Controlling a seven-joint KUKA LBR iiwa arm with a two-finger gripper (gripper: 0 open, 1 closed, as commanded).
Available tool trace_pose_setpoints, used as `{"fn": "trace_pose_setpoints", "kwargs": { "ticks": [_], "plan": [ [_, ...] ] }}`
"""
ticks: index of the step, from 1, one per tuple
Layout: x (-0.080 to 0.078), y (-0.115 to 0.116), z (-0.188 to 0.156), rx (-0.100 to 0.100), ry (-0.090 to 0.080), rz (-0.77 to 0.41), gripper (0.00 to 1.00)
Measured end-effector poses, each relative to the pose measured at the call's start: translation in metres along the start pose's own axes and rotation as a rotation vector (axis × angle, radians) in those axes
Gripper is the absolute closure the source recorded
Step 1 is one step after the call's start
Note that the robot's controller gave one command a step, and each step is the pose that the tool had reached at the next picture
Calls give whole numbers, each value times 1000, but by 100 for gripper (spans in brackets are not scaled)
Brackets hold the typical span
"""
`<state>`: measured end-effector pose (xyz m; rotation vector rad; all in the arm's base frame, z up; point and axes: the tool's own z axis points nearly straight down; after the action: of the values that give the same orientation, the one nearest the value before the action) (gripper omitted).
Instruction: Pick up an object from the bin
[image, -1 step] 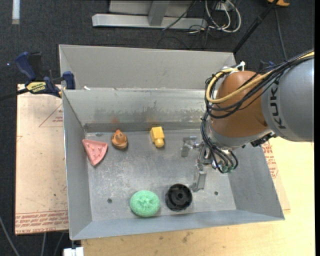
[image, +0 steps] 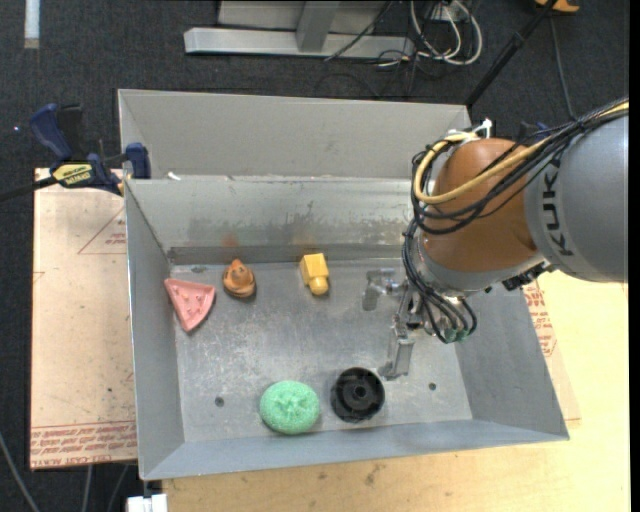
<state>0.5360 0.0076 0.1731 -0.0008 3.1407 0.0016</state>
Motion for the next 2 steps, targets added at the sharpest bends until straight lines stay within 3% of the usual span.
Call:
{"fn": "trace_pose_setpoints", "kwargs": {
  "ticks": [1, 2],
  "plan": [
    [19, 12, 41, 1, -8, -165, 0],
    [35, 33, 54, -2, 5, -542, 0]
  ]
}}
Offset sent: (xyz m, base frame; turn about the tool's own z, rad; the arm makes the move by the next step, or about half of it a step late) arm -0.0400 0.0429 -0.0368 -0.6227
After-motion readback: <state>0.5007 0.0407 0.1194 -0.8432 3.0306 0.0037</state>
